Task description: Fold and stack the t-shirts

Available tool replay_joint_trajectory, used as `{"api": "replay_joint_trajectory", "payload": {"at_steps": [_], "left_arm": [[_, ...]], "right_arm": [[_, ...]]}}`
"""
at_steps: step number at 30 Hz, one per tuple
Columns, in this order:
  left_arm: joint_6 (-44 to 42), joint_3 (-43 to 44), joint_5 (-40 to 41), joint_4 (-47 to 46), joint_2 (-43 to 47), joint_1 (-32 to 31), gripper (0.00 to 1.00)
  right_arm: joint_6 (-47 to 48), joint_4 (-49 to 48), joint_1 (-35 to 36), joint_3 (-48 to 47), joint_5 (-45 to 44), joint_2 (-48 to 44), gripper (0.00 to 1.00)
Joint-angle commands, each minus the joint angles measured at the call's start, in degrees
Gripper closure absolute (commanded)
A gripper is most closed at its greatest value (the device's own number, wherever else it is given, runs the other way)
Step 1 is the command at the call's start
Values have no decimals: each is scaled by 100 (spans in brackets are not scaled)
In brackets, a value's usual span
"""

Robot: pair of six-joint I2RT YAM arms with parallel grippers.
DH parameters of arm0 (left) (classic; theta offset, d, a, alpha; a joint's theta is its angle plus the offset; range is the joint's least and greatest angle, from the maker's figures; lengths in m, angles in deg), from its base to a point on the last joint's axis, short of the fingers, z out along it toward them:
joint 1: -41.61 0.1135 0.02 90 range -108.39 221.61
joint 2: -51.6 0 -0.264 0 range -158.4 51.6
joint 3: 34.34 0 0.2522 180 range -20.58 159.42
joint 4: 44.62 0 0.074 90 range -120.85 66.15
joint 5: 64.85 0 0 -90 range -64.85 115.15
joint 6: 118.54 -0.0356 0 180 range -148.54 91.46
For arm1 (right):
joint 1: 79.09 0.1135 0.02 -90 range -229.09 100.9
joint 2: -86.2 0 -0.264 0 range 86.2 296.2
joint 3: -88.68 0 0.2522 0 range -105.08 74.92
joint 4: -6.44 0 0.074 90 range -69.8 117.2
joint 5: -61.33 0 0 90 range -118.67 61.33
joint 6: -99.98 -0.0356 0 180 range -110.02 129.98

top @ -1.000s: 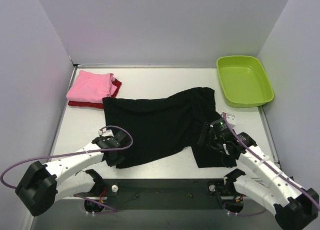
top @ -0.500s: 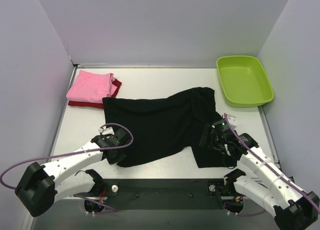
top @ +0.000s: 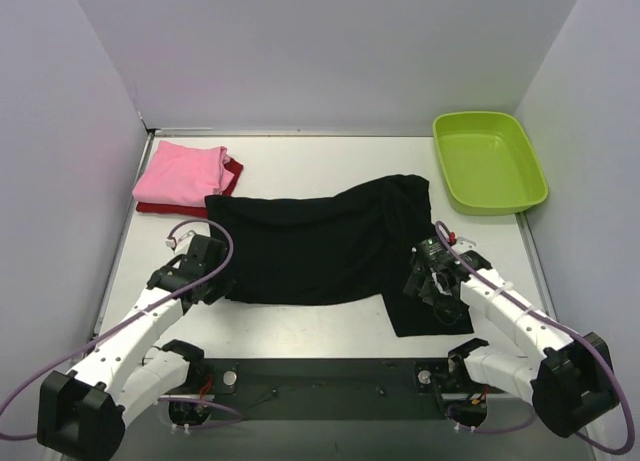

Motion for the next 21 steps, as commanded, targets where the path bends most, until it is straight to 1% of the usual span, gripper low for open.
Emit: {"api": "replay_joint_trajectory", "payload": {"at_steps": [1,6,7,9,11,12,13,16,21], "left_arm": [[-560,-124,-494,-957,-40,621,100],[-903,-343,-793,-1388,-171,1342,100],[-938,-370,-950,-1519,-207,1621,100],[-1044,-475,-1109,-1748,-312,1860,100],[-1088,-493,-1285,-1846,-443,2141,100],[-1088,-510,-1329,-1907,-479,2169,100],[-1070,-519,-1365,-1960,-497,2361,100],[-1026,-528,-1593,-2092,-541,2485,100],[-1026,-502,-1585,-2083,-585,2634,100]], "right_arm": [[-496,344,-122,163,-363,248,8],[-689,292,-201,339,-320,319,9],[-689,266,-209,339,-285,336,9],[-707,265,-218,339,-284,389,12],[-707,265,-210,313,-241,424,12],[-716,265,-210,304,-232,433,12],[-707,257,-210,304,-223,433,12],[-654,230,-201,260,-126,424,12],[-593,213,-201,260,-4,416,15]]}}
